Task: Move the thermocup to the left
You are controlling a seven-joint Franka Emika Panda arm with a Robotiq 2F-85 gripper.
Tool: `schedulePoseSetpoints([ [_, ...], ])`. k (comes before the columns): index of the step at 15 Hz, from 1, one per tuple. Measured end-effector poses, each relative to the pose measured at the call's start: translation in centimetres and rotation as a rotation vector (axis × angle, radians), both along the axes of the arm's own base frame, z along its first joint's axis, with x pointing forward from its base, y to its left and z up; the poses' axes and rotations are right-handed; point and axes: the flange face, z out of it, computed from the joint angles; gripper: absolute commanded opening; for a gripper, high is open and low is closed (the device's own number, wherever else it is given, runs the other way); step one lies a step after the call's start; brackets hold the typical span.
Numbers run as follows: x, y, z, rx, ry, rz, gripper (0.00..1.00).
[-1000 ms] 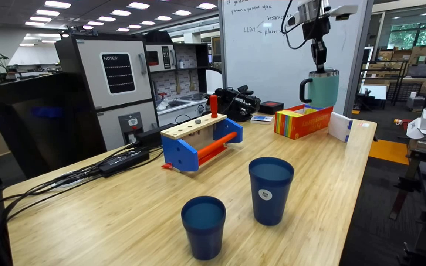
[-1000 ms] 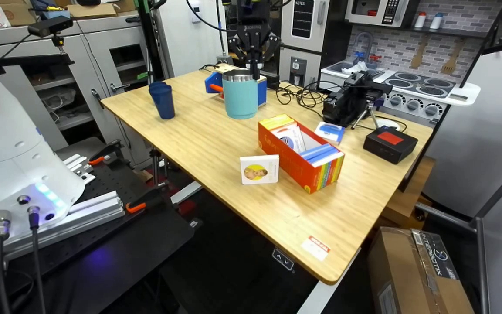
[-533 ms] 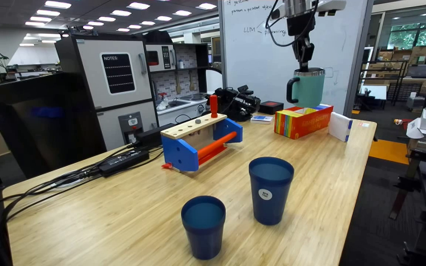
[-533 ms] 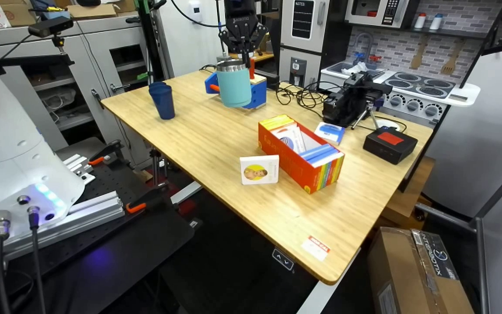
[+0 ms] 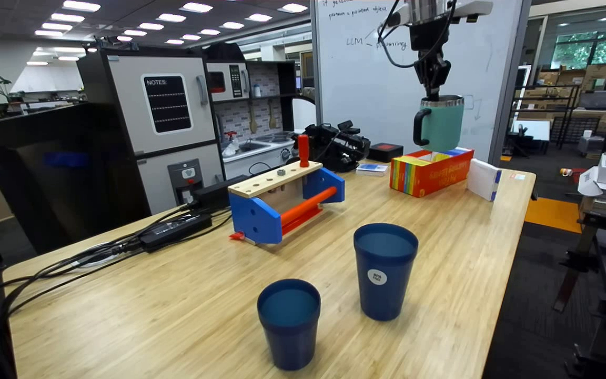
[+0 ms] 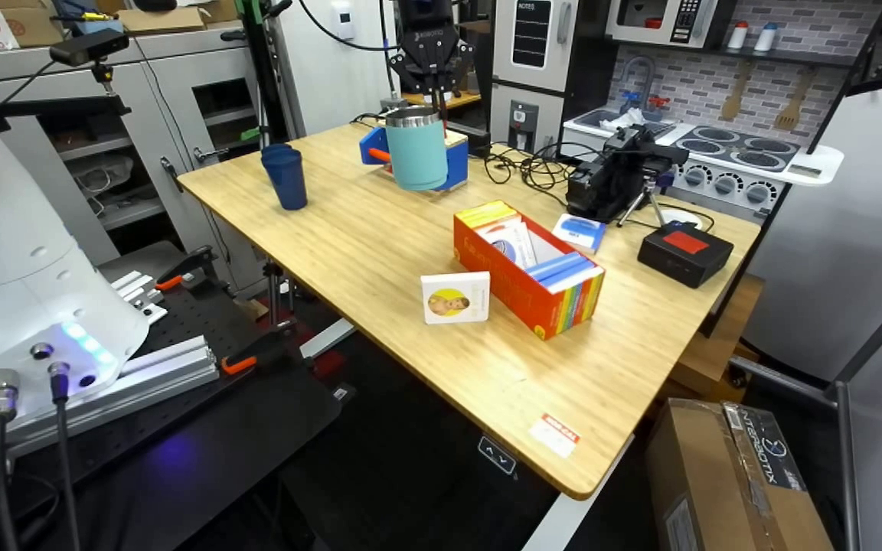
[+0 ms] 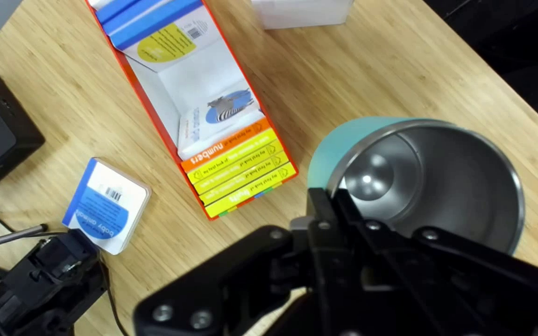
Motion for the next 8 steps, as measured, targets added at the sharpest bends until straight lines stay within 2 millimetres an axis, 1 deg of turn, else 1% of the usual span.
schedulePoseSetpoints([
  [1, -0.24, -0.68, 0.13, 0.002, -0.001, 0.009, 0.06],
  [2, -0.35, -0.71, 0.16, 0.004, -0.002, 0.014, 0.06],
  [5, -0.27, -0.08, 0.08, 0.005, -0.004, 0.027, 0.06],
  [8, -0.28, -0.13, 0.08, 0.005, -0.005, 0.027, 0.06],
])
